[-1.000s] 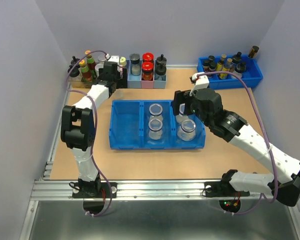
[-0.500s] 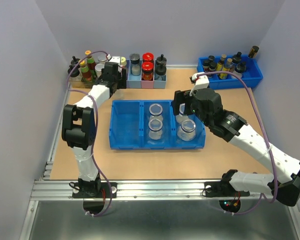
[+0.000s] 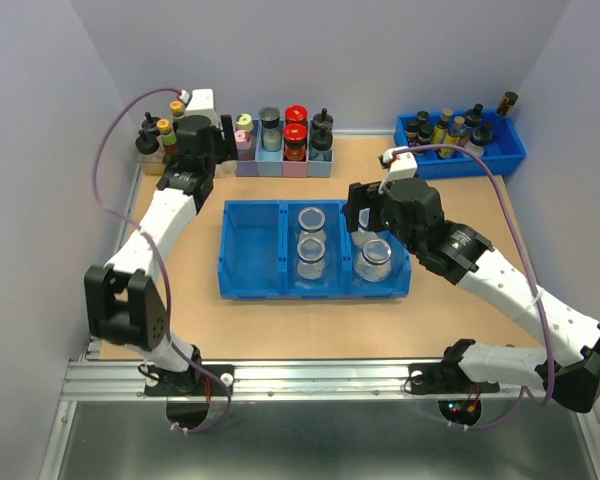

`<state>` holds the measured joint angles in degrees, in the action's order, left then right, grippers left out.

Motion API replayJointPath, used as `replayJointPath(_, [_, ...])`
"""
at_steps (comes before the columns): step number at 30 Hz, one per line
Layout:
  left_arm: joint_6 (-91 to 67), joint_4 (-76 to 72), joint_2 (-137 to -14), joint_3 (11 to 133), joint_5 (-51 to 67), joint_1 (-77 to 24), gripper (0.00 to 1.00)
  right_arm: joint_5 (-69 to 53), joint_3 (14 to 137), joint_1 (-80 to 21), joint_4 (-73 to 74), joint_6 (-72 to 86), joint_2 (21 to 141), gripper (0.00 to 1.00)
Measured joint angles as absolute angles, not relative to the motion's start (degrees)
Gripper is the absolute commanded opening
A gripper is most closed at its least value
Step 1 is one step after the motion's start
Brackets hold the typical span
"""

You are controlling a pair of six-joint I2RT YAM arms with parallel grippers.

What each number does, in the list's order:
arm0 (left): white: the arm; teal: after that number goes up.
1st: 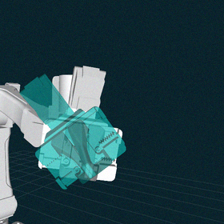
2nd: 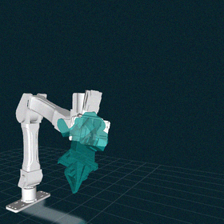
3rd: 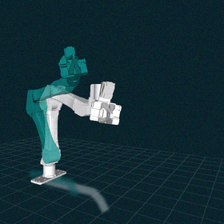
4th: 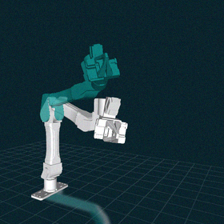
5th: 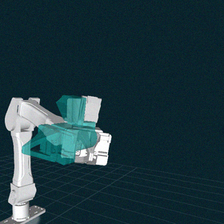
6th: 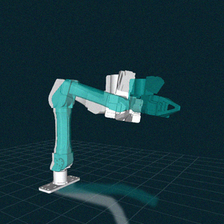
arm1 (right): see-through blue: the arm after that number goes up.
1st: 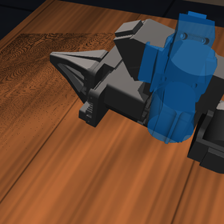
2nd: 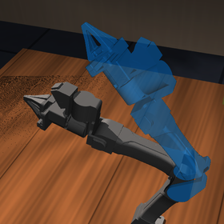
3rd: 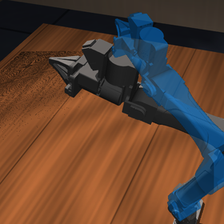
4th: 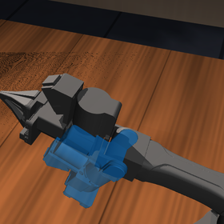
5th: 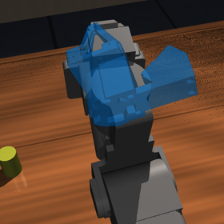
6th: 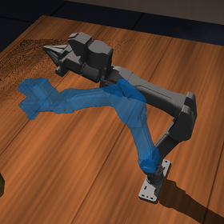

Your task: Organize the condiment bottles

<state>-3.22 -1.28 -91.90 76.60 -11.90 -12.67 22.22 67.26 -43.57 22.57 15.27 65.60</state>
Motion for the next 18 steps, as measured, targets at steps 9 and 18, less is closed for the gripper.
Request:
replayJointPath(9, [-7.4, 1.69, -72.97, 75.42, -10.55, -16.1, 0.0, 23.05, 65.52, -43.57, 22.96, 15.55, 63.57, 1.0])
replayJointPath(18, [-14.83, 13.91, -58.7, 59.57, -10.7, -26.0, 0.0, 24.25, 63.48, -43.57, 23.2, 16.95, 58.78, 1.0])
